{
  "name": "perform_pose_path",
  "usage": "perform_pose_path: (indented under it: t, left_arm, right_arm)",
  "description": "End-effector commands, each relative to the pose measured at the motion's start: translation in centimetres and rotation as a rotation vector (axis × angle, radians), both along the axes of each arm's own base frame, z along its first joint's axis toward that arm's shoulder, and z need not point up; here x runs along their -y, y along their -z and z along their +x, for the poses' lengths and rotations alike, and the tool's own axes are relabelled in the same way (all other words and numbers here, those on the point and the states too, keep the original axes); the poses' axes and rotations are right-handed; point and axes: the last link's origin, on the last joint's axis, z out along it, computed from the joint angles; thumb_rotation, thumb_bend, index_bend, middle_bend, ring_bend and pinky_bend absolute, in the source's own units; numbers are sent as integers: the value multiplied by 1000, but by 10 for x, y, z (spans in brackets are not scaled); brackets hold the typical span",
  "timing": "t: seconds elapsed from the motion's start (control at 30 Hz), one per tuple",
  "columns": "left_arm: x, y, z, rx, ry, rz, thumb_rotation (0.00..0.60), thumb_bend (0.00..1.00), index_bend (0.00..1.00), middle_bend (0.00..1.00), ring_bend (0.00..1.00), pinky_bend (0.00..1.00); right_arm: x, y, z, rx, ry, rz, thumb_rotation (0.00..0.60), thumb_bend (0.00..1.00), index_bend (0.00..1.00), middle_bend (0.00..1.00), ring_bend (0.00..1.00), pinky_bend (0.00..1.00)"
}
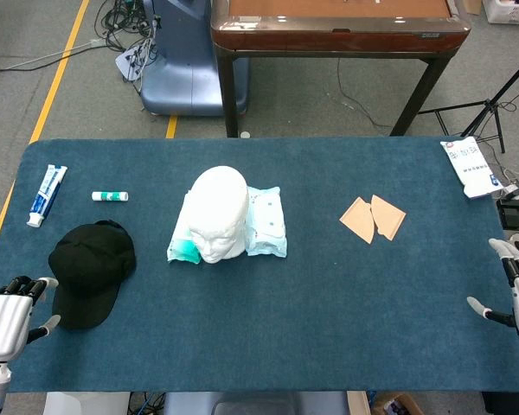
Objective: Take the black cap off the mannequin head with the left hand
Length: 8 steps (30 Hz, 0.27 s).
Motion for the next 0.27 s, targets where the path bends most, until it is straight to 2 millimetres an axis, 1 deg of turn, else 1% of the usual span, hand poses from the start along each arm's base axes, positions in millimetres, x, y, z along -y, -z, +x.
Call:
perform_pose_path:
  t: [0.03,0.27]
  left_arm:
    - [5,-2,-9,44,-1,16,600,76,408,566,360,593]
    - [-4,-6,-21,51,-37,7,600,76,419,573,364,593]
  right_arm:
    - [1,1,-1,-4,6,-1,600,0,135,174,94,163]
    - [10,7,-3,-21,36,13,600,0,135,174,94,163]
